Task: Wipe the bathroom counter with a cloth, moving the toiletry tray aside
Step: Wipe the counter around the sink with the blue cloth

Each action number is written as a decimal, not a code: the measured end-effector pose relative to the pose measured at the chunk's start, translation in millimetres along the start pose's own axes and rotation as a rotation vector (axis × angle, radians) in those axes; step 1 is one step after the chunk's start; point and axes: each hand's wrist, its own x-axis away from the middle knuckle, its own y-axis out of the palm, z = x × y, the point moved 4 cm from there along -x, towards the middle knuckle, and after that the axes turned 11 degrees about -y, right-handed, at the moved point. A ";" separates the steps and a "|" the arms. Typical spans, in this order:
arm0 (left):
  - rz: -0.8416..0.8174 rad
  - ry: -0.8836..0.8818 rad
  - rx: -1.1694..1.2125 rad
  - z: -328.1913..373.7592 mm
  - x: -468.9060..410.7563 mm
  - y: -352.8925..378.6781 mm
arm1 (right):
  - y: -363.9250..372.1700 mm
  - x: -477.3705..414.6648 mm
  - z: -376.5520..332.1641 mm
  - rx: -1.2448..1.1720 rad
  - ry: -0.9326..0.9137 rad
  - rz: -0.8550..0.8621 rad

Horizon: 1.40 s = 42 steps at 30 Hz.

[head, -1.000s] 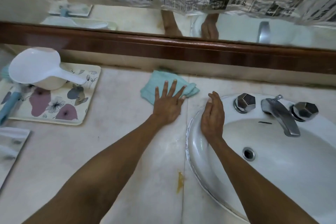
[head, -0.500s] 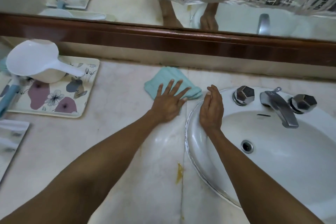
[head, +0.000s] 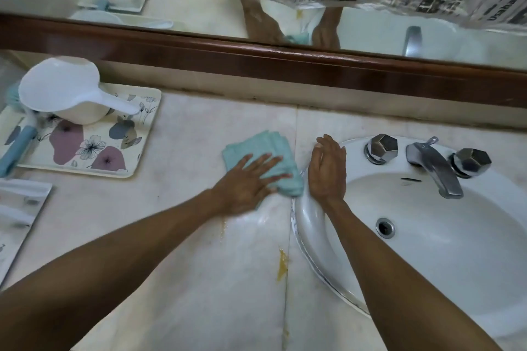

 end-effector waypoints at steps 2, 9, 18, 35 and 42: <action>0.007 -0.098 0.053 -19.0 -39.5 -14.6 | 0.4 -0.4 0.4 0.021 -0.011 -0.019; 0.057 -0.299 0.051 -92.7 -70.2 -39.4 | 1.9 0.2 1.8 0.073 -0.066 -0.031; 0.171 -0.594 0.204 -115.6 58.9 -12.2 | 20.5 2.5 -24.0 0.322 -0.232 -0.307; 0.133 -0.390 0.144 -30.1 112.0 16.1 | 50.2 16.2 -51.0 0.046 -0.151 -0.438; 0.094 -0.289 0.003 -68.7 212.1 23.3 | 36.8 43.7 -63.8 0.208 -0.282 -0.434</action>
